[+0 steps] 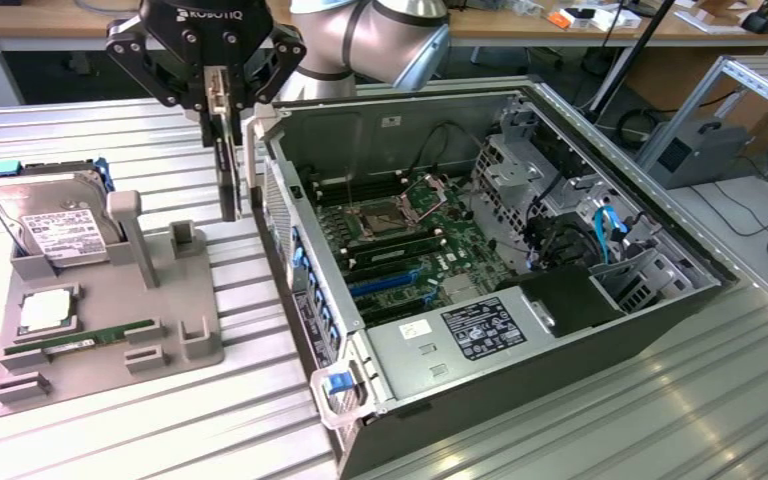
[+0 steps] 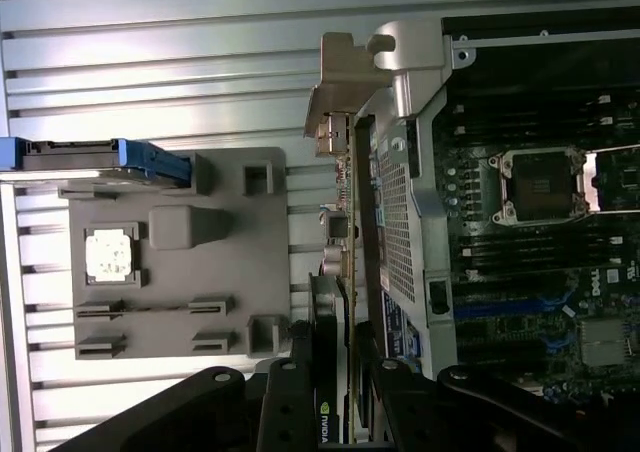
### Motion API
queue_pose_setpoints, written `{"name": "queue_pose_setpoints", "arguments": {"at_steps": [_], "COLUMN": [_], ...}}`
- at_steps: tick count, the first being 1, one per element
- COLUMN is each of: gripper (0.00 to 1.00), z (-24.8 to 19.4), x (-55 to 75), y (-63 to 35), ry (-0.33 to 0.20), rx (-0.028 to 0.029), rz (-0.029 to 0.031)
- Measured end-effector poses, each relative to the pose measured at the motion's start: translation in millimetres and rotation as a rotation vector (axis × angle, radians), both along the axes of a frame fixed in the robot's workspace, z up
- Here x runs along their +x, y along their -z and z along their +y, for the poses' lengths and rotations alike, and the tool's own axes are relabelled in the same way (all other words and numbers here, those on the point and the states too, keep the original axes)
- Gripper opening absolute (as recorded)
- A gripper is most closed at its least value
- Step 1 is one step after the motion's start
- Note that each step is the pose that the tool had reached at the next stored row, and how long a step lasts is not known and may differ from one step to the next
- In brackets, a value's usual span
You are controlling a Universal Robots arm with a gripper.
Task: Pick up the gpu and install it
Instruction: 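Pick up the gpu and move the gpu toward the slot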
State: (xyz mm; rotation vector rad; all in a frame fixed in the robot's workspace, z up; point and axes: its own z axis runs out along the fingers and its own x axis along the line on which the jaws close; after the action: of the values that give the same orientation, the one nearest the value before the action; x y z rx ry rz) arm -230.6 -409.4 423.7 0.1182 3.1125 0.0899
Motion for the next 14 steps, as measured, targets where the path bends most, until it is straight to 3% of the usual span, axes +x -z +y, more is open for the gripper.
{"name": "queue_pose_setpoints", "arguments": {"at_steps": [14], "gripper": [0.27], "z": [0.0], "x": [16.0], "y": [0.0], "ry": [0.000], "rx": [0.0001], "rz": [0.0000]}}
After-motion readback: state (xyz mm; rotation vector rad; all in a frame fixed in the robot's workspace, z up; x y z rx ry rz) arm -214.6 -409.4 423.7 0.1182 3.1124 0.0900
